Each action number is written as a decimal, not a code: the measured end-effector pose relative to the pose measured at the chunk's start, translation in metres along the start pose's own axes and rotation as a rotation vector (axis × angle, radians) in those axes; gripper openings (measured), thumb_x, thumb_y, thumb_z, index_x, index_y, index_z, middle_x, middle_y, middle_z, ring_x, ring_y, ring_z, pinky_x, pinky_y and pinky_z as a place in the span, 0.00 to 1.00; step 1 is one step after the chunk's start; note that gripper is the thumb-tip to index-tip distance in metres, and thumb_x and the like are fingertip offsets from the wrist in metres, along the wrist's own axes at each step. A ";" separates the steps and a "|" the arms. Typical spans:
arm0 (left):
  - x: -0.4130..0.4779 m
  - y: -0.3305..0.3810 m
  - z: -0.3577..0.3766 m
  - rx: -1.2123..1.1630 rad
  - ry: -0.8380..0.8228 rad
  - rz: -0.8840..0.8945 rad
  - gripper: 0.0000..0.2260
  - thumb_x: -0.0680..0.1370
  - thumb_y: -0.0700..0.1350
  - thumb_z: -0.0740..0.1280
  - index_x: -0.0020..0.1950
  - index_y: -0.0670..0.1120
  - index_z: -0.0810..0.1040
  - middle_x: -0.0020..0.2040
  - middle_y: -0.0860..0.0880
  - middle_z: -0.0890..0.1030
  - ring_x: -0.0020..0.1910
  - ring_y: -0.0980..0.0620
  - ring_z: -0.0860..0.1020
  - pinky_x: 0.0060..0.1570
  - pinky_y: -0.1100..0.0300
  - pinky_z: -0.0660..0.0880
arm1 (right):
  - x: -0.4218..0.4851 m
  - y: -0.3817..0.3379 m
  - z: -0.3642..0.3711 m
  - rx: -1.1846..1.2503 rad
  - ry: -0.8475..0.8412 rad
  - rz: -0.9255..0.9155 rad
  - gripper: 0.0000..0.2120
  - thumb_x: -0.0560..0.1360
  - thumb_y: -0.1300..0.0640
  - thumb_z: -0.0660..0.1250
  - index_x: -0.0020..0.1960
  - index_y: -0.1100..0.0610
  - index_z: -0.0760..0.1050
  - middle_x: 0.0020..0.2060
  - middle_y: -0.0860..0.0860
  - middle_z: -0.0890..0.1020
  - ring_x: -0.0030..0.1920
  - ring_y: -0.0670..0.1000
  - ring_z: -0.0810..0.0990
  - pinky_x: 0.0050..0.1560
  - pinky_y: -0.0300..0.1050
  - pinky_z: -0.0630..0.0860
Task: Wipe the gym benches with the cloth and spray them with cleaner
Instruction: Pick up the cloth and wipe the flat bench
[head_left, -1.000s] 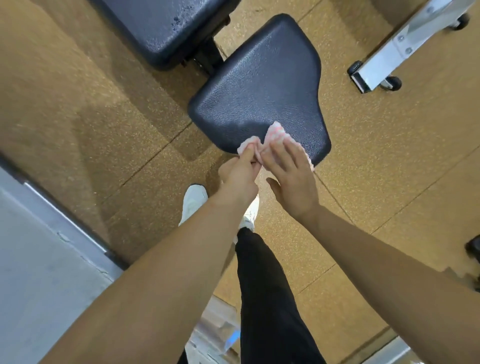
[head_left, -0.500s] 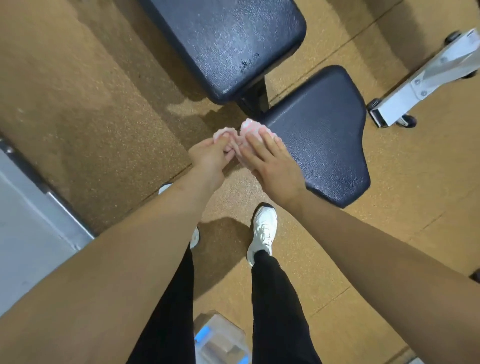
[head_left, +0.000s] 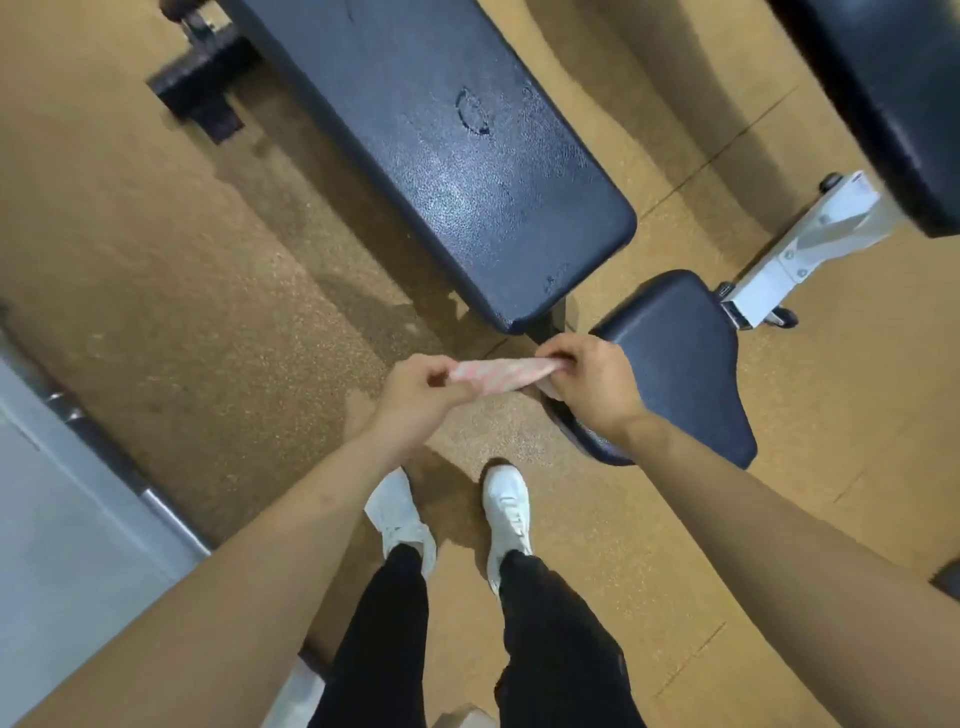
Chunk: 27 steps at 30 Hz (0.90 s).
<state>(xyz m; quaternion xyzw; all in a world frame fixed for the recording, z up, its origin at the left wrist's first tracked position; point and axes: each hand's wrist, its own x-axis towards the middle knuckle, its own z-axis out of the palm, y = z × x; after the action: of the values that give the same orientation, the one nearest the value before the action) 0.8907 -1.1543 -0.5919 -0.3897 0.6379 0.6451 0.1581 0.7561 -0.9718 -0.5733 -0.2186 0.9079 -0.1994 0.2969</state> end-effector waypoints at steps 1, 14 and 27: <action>0.002 0.009 -0.003 -0.006 0.006 0.027 0.04 0.73 0.46 0.76 0.42 0.49 0.83 0.47 0.50 0.81 0.45 0.53 0.78 0.48 0.58 0.74 | 0.000 -0.001 -0.006 0.011 0.022 0.010 0.08 0.72 0.63 0.70 0.47 0.53 0.84 0.43 0.48 0.85 0.44 0.50 0.81 0.46 0.46 0.76; 0.110 0.107 0.013 0.810 0.408 0.287 0.13 0.75 0.44 0.67 0.59 0.49 0.80 0.53 0.43 0.81 0.53 0.38 0.78 0.49 0.47 0.73 | 0.075 -0.001 0.002 -0.026 0.220 -0.035 0.19 0.73 0.59 0.65 0.63 0.54 0.81 0.66 0.53 0.79 0.66 0.56 0.75 0.70 0.52 0.69; 0.107 0.040 0.001 1.149 -0.078 0.778 0.08 0.79 0.45 0.66 0.54 0.44 0.81 0.74 0.42 0.73 0.75 0.39 0.68 0.69 0.43 0.70 | 0.053 0.006 0.040 -0.158 0.259 -0.134 0.09 0.75 0.57 0.70 0.55 0.56 0.82 0.51 0.56 0.79 0.49 0.59 0.79 0.47 0.55 0.74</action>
<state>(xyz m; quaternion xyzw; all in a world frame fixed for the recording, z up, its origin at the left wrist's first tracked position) 0.7928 -1.1900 -0.6394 0.0364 0.9655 0.2284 0.1195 0.7412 -1.0032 -0.6303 -0.2736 0.9349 -0.1734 0.1453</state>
